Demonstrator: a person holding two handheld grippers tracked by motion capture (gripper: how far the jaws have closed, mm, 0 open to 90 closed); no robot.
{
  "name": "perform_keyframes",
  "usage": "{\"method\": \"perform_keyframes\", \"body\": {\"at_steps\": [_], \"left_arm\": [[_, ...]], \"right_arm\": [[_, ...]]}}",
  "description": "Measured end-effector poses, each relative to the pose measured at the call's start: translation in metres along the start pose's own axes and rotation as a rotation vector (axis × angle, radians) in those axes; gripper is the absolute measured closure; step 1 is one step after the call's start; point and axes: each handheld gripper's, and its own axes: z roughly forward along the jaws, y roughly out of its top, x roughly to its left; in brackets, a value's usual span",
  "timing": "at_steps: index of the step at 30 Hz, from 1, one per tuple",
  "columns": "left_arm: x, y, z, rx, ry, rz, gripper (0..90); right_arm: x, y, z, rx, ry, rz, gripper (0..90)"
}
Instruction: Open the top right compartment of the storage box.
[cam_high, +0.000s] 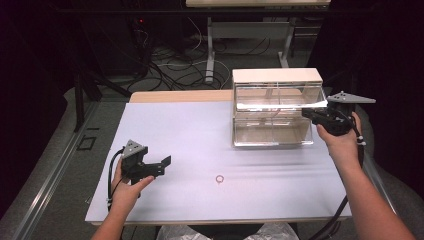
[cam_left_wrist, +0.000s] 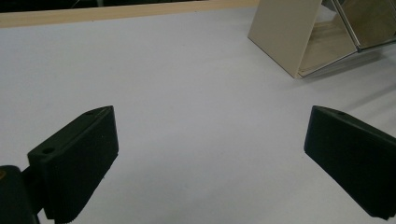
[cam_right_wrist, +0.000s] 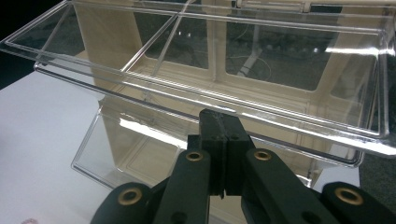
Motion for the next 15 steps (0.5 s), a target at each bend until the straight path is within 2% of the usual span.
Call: {"method": "perform_keyframes", "body": {"at_steps": [9,12,15], "left_arm": [[-0.001,0.000,0.000,0.000,-0.003,-0.005,3.6],[-0.001,0.000,0.000,0.000,-0.004,-0.007,3.6],[-0.001,0.000,0.001,-0.001,-0.005,-0.002,3.8]], "right_arm": [[0.002,0.006,-0.001,-0.007,-0.008,-0.020,90.0],[0.003,0.008,-0.003,0.006,-0.002,-0.020,90.0],[0.004,0.012,-0.003,-0.011,-0.010,-0.022,90.0]]}}
